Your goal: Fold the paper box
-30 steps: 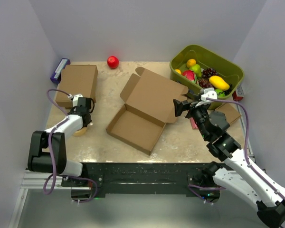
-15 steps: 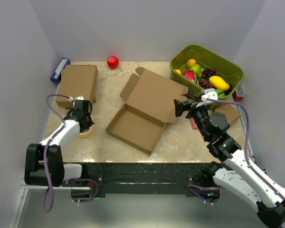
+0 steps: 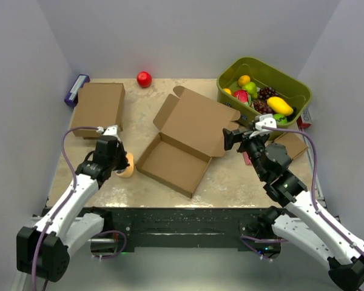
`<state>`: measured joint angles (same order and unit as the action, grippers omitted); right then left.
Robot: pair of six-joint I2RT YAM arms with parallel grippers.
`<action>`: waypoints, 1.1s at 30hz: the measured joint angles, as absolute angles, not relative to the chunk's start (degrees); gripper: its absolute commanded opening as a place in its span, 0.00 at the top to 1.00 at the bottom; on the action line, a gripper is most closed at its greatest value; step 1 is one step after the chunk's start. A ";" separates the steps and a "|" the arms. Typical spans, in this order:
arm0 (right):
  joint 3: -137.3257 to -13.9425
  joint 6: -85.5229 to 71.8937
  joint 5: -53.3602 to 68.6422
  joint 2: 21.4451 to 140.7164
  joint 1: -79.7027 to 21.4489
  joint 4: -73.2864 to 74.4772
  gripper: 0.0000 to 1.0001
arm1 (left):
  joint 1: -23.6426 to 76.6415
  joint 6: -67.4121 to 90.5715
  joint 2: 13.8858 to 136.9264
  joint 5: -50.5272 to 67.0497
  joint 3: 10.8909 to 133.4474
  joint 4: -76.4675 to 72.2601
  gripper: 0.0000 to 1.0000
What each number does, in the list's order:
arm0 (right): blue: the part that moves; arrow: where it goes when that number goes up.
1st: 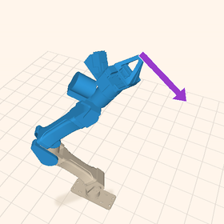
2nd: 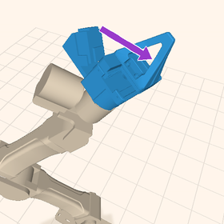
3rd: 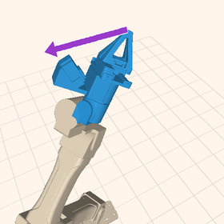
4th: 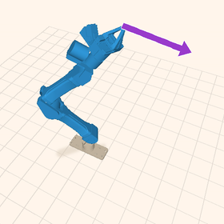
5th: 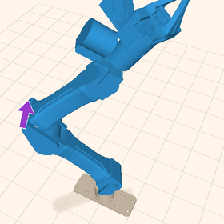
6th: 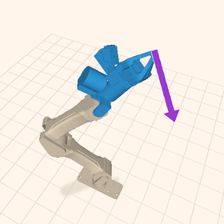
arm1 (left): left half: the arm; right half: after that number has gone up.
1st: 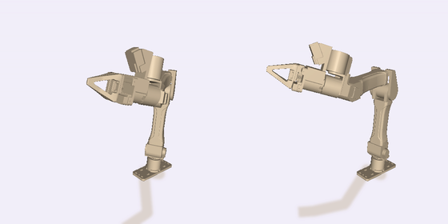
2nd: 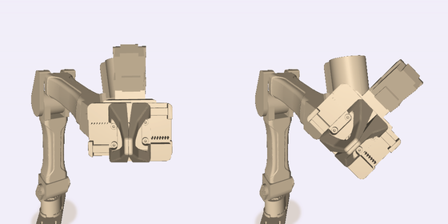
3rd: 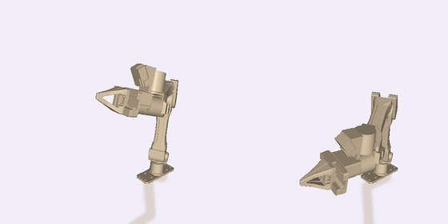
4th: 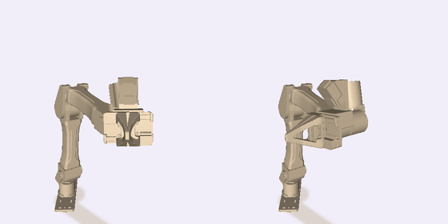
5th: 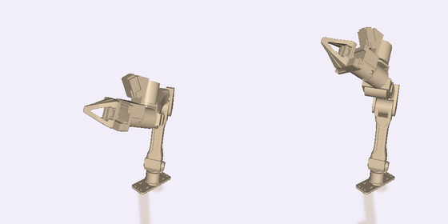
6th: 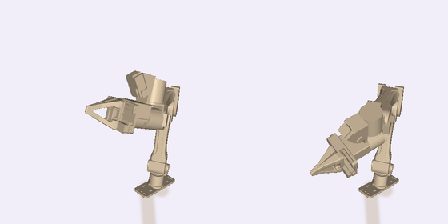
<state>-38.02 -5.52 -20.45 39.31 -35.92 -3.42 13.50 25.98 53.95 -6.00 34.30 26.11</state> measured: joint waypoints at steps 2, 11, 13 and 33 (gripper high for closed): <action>-38.02 -5.65 -20.34 39.31 -35.94 -3.03 0.01 | 14.85 25.93 51.68 -6.35 34.30 26.44 1.00; -39.70 -8.23 -20.01 41.95 -35.92 -0.10 0.03 | 16.45 21.12 44.64 -8.95 39.22 26.00 1.00; -39.70 -9.17 -19.99 42.54 -35.94 0.51 0.03 | 19.03 20.05 46.50 -9.54 41.45 24.71 1.00; -41.78 -16.12 -21.50 39.81 -35.94 12.23 0.05 | 47.03 10.74 76.23 -14.46 48.77 15.73 1.00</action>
